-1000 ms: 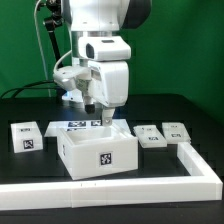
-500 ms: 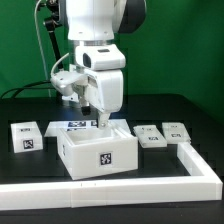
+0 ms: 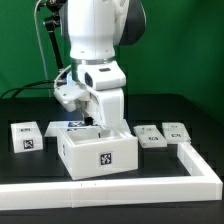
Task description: Assemble cabinet
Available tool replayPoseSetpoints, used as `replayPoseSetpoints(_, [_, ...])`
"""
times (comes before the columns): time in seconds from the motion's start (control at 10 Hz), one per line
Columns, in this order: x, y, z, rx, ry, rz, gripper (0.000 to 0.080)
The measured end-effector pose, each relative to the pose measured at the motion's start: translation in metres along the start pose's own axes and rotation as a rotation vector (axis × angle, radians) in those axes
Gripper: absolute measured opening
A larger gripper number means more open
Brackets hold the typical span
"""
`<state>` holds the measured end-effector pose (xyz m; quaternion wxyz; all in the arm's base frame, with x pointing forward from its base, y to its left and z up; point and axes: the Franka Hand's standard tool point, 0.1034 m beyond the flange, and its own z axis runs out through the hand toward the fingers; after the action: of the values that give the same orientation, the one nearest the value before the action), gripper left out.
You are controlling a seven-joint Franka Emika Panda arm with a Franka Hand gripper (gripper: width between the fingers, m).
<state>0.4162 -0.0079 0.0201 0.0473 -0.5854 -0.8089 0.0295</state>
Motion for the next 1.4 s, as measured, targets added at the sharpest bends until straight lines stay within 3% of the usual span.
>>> replayPoseSetpoints(0.1, [0.0, 0.0003, 0.0017, 0.003, 0.002, 0.006, 0.0797])
replayPoseSetpoints(0.3, [-0.0002, -0.0003, 0.0031, 0.005, 0.003, 0.008, 0.0567])
replayPoseSetpoints(0.4, [-0.0004, -0.0005, 0.0033, 0.006, 0.003, 0.009, 0.0567])
replayPoseSetpoints(0.6, [-0.0006, -0.0007, 0.0035, 0.006, 0.003, 0.01, 0.0245])
replayPoseSetpoints(0.7, [-0.0007, -0.0008, 0.0035, 0.006, 0.003, 0.01, 0.0245])
replayPoseSetpoints(0.8, [-0.0008, -0.0002, 0.0032, 0.004, 0.003, 0.01, 0.0069])
replayPoseSetpoints(1.4, [0.0, 0.0041, 0.0016, -0.007, 0.0, 0.047, 0.0043])
